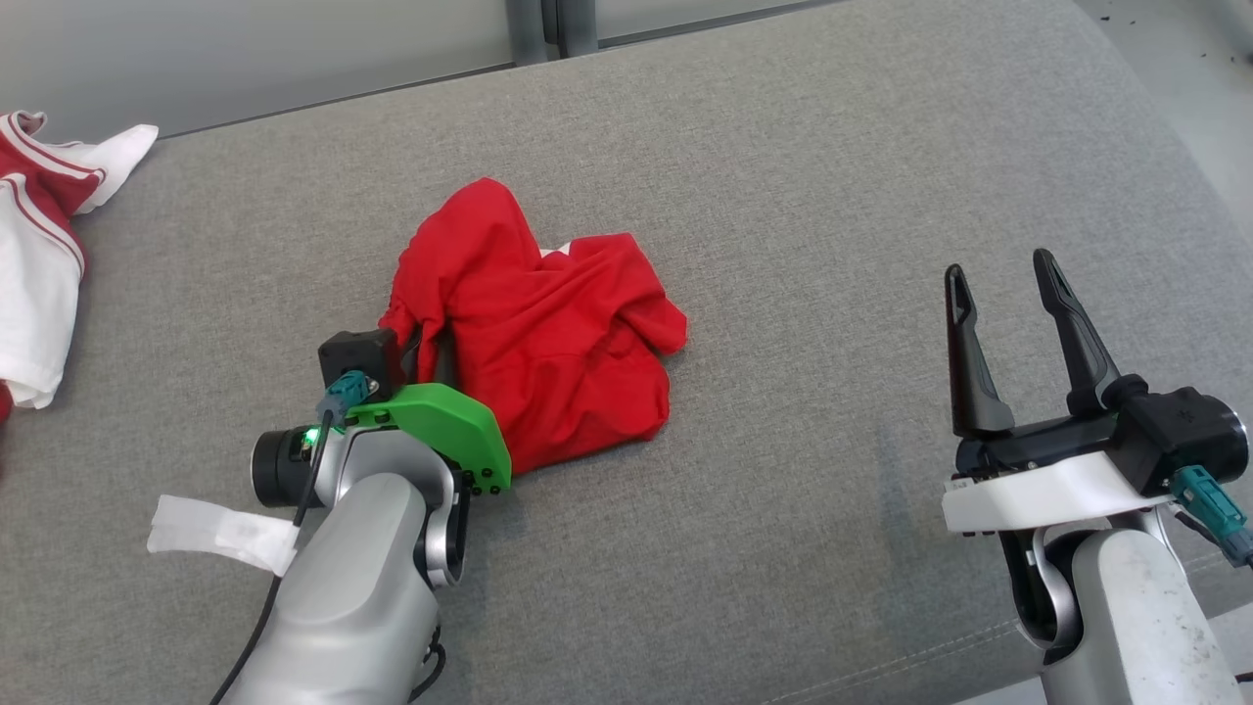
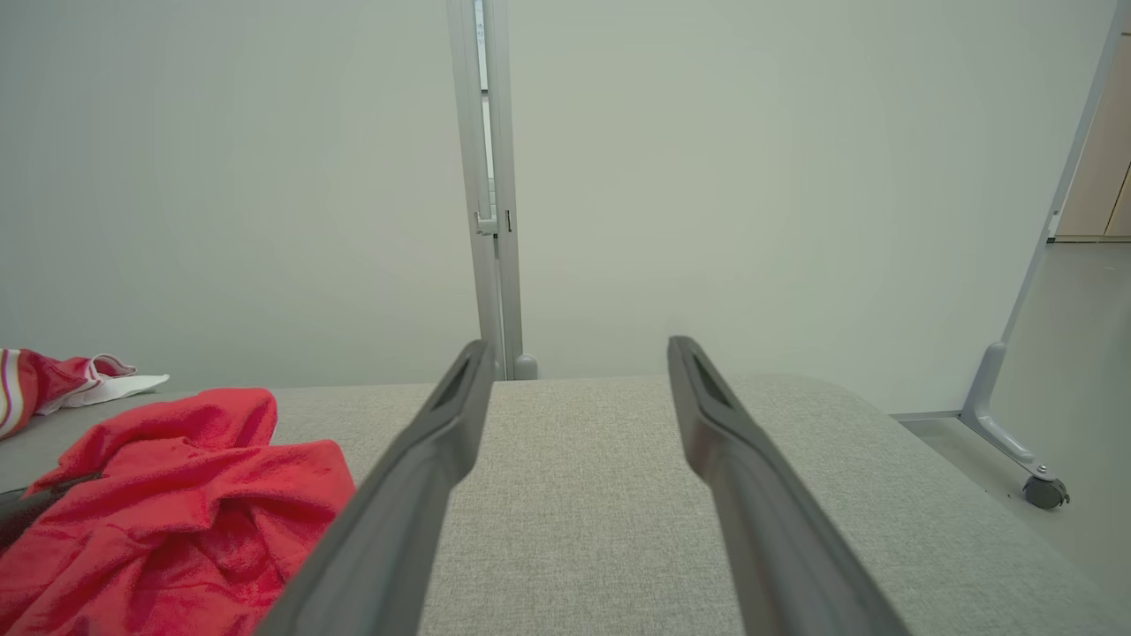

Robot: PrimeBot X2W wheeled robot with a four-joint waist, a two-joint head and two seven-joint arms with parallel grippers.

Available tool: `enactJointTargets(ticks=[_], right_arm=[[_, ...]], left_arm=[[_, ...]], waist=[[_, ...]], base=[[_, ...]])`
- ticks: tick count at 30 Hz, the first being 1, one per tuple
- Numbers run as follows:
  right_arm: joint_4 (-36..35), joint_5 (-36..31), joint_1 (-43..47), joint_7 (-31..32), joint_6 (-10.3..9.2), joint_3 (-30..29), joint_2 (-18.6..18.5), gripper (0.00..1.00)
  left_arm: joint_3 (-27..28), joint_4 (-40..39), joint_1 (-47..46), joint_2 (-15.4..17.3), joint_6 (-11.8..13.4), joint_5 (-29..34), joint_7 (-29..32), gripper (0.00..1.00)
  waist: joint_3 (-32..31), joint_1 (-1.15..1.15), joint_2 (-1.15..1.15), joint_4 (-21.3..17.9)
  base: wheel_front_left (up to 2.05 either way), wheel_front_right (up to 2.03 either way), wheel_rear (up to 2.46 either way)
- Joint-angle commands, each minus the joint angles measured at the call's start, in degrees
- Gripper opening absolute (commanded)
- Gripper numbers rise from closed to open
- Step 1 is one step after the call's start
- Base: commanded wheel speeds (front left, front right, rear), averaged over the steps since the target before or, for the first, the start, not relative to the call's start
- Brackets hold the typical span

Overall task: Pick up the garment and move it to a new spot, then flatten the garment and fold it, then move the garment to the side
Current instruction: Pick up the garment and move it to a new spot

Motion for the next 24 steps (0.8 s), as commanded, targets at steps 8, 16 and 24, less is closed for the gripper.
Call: enactJointTargets(ticks=[8,16,24], right_arm=[[1.0,0.3,0.0,-0.2,0.02,-0.7,-0.1,1.0],[0.9,-0.5,1.8,-0.2,0.02,-2.4,-0.1,1.0],[0.8,-0.9,3.2,-0.2,0.02,-2.8,-0.1,1.0]], left_arm=[[-3.6,-0.7,-1.5,0.1,-1.1,-3.2,-1.8,1.0],[-3.4,-2.8,1.7,1.8,-3.5,-4.5,-2.7,1.0],[-3.2,-4.6,6.8,4.4,-4.1,-5.7,-2.0,1.0]], waist=[[-1.4,0.0,0.0,1.6],[-3.7,0.0,0.0,4.8],[-5.0,0.0,0.0,6.7]], base=[[0.0,0.0,0.0],[0.0,0.0,0.0],[0.0,0.0,0.0]])
